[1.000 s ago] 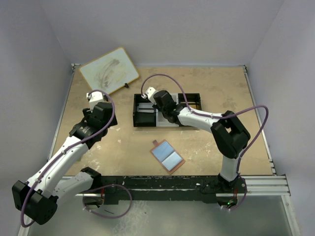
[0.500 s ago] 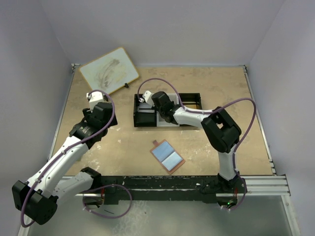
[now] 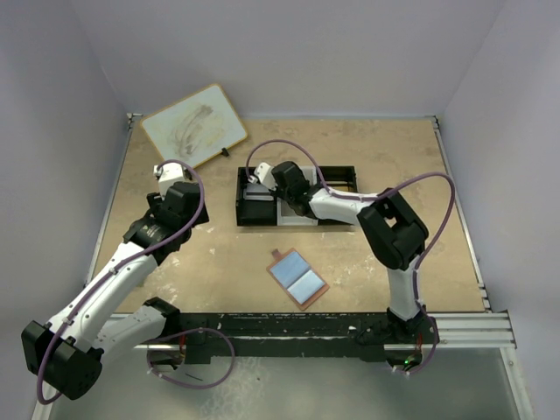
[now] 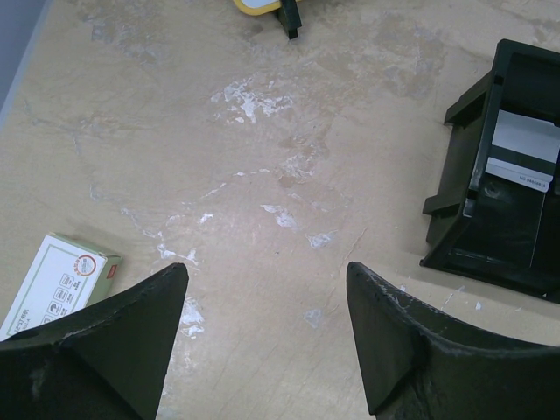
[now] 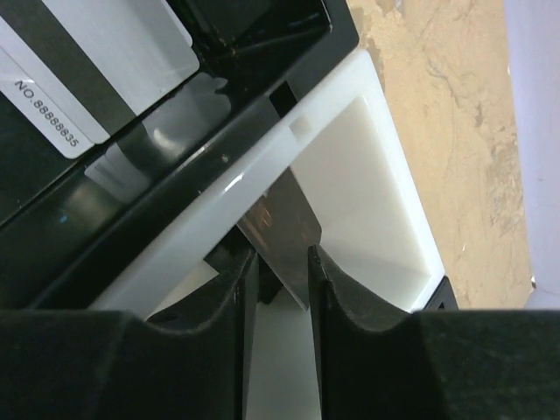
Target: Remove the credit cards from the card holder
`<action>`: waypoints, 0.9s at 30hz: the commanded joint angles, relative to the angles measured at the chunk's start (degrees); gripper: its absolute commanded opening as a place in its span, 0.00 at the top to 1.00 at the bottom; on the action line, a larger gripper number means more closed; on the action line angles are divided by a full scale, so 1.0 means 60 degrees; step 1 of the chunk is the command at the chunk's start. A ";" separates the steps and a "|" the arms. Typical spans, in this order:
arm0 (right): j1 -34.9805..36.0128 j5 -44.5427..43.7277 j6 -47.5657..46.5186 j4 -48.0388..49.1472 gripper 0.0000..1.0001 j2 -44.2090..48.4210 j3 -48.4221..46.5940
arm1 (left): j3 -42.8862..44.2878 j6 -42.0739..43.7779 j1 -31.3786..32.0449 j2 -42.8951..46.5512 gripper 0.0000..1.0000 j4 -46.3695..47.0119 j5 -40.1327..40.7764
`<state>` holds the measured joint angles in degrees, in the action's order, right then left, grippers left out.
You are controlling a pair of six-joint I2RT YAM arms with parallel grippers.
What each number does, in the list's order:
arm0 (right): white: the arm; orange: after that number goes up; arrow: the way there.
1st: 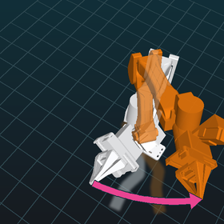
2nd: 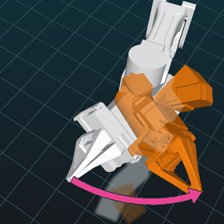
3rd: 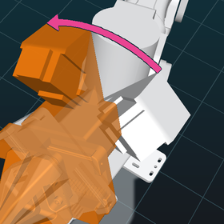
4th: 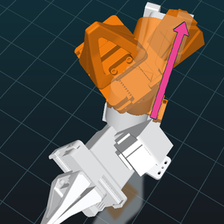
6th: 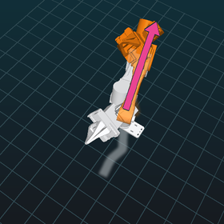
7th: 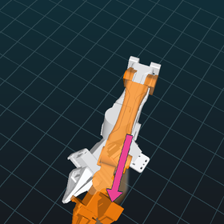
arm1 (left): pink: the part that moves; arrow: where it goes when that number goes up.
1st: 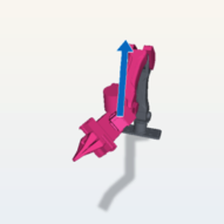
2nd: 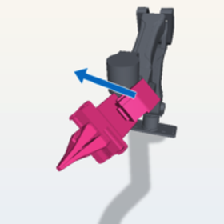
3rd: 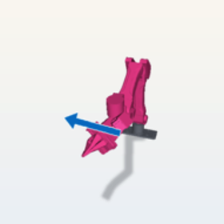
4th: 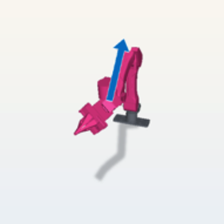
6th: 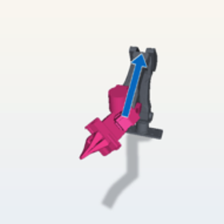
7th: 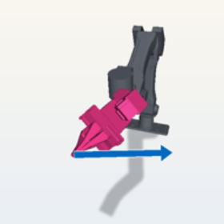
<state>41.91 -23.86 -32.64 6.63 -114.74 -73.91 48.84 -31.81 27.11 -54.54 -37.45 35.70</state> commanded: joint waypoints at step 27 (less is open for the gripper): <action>0.0160 0.5110 1.3685 0.0718 0.59 0.8853 0.8019 | -0.0353 0.1131 0.0051 -0.0365 0.31 0.1538 -0.5261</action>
<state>42.24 -0.36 37.30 3.79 -68.90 -30.39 47.07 -27.14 27.14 -55.90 -33.15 14.81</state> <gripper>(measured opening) 0.416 0.701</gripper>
